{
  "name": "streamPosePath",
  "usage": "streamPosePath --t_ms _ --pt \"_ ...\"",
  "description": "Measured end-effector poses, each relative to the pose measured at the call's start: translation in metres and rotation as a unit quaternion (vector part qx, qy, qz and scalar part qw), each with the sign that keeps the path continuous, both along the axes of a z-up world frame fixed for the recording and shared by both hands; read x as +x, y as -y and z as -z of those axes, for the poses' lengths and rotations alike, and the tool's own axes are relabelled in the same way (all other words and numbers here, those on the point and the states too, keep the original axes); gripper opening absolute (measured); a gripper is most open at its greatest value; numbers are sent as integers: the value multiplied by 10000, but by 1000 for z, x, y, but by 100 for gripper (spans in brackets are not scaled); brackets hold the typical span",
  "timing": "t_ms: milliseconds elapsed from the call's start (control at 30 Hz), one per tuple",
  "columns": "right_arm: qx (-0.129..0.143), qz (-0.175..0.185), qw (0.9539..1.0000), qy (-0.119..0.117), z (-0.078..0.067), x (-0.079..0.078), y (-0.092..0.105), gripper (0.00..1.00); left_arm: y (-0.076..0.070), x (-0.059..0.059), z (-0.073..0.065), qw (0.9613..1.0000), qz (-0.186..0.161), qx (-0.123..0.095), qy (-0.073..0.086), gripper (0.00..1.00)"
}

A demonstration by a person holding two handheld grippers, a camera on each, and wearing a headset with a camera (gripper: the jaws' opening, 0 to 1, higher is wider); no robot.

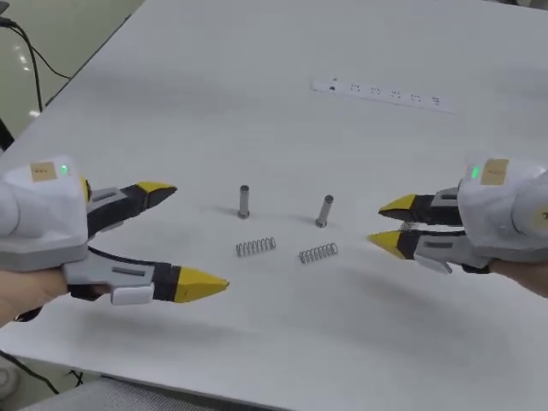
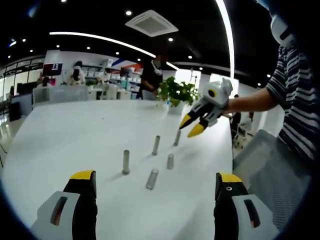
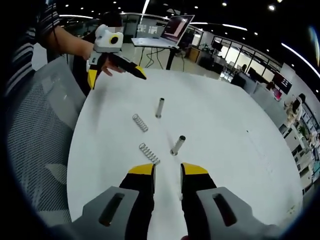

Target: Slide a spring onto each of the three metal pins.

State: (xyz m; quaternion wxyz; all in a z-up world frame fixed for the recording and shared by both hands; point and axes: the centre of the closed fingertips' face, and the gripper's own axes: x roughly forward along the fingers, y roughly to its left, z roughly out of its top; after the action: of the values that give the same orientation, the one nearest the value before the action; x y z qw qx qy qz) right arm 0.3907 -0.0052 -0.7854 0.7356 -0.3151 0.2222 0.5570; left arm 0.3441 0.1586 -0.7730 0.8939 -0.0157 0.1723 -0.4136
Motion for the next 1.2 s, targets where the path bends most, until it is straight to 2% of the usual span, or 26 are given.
streamPosePath --t_ms 300,400,500,800,1200 --pt "-297 -531 9981 31 13 -10 -18 18 4 0 2 10000 53 17 -9 96" --pt "-474 -723 9962 87 19 -12 -20 18 5 -1 2 10000 78 35 -4 96" --pt "-514 -837 9951 73 23 -15 -26 18 5 0 3 10000 87 41 0 96" --pt "-746 -1056 9916 55 38 -16 -33 18 4 0 5 9999 79 66 -21 95" --pt "-999 -1119 9886 -106 57 -9 -37 17 -1 0 6 9999 63 109 -44 95"
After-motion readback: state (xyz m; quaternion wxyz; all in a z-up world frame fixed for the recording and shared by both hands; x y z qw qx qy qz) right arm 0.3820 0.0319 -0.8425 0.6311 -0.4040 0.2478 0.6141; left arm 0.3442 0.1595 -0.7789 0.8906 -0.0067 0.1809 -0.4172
